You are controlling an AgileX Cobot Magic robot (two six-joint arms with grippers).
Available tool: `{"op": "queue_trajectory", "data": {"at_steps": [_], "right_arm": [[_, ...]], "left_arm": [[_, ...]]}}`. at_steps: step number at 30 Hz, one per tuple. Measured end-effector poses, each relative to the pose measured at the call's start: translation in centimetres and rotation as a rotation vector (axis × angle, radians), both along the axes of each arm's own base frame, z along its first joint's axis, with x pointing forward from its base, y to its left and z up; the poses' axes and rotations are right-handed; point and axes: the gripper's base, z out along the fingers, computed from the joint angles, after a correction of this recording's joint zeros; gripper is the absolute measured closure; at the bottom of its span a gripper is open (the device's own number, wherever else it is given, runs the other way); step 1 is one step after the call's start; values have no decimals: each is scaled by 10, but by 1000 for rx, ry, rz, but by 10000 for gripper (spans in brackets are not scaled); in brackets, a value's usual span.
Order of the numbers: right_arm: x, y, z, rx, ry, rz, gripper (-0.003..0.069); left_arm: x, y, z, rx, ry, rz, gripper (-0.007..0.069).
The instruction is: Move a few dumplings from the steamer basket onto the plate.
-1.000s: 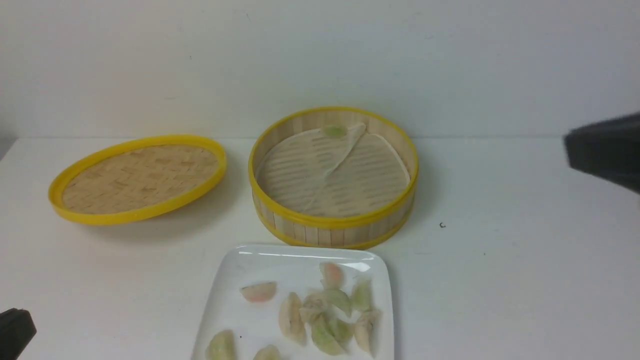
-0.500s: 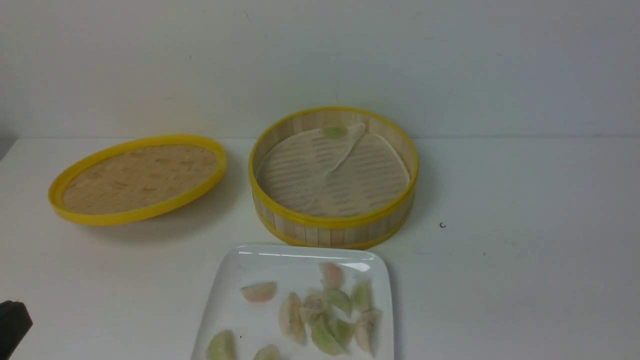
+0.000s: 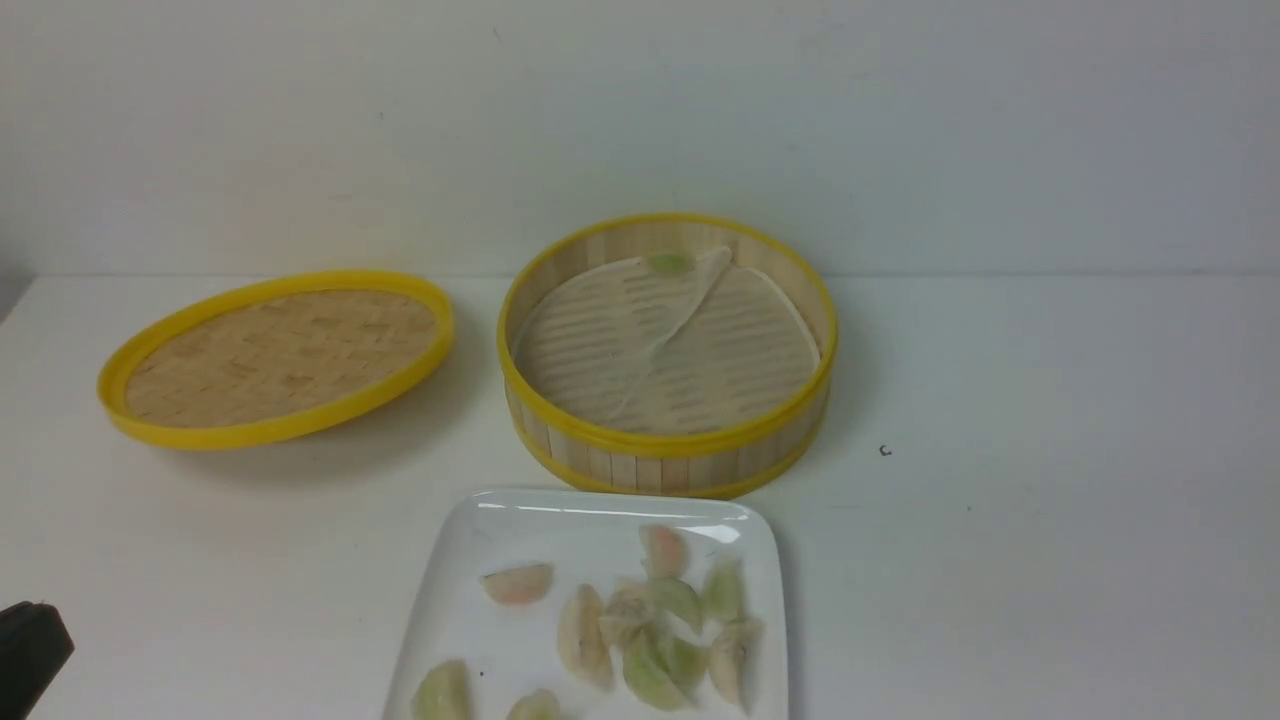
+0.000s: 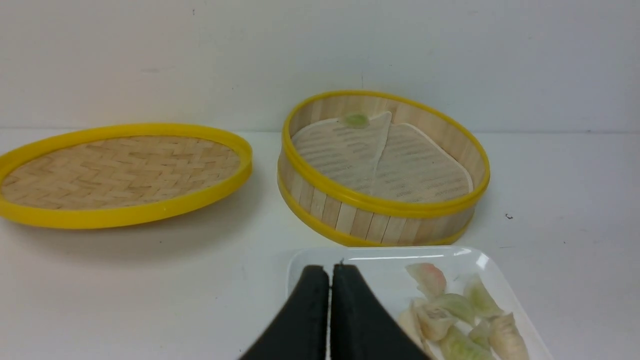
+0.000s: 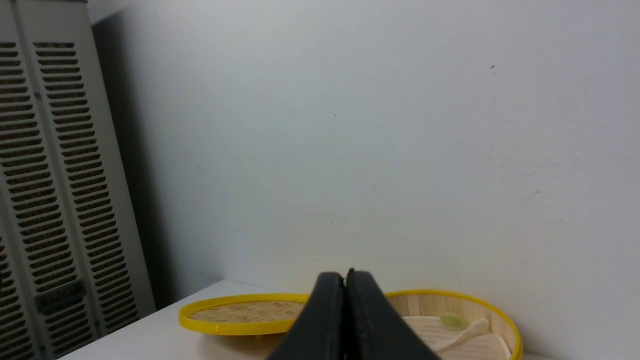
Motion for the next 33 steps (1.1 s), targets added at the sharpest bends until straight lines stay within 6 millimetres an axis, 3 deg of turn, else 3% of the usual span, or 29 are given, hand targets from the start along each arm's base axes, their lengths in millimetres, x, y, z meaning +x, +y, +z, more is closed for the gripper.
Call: {"op": "queue_trajectory", "data": {"at_steps": [15, 23, 25, 29, 32, 33], "right_arm": [[0, 0, 0, -1, 0, 0, 673], [0, 0, 0, -1, 0, 0, 673], [0, 0, 0, -1, 0, 0, 673], [0, 0, 0, -1, 0, 0, 673], [0, 0, 0, -1, 0, 0, 673], [0, 0, 0, -1, 0, 0, 673]], "left_arm": [[0, 0, 0, 2, -1, -1, 631], [5, 9, -5, 170, -68, 67, 631], [8, 11, -14, 202, -81, 92, 631], [13, 14, -58, 240, -100, 126, 631], [16, 17, -104, 276, -44, 154, 631], [16, 17, -106, 278, -38, 154, 631]]}}
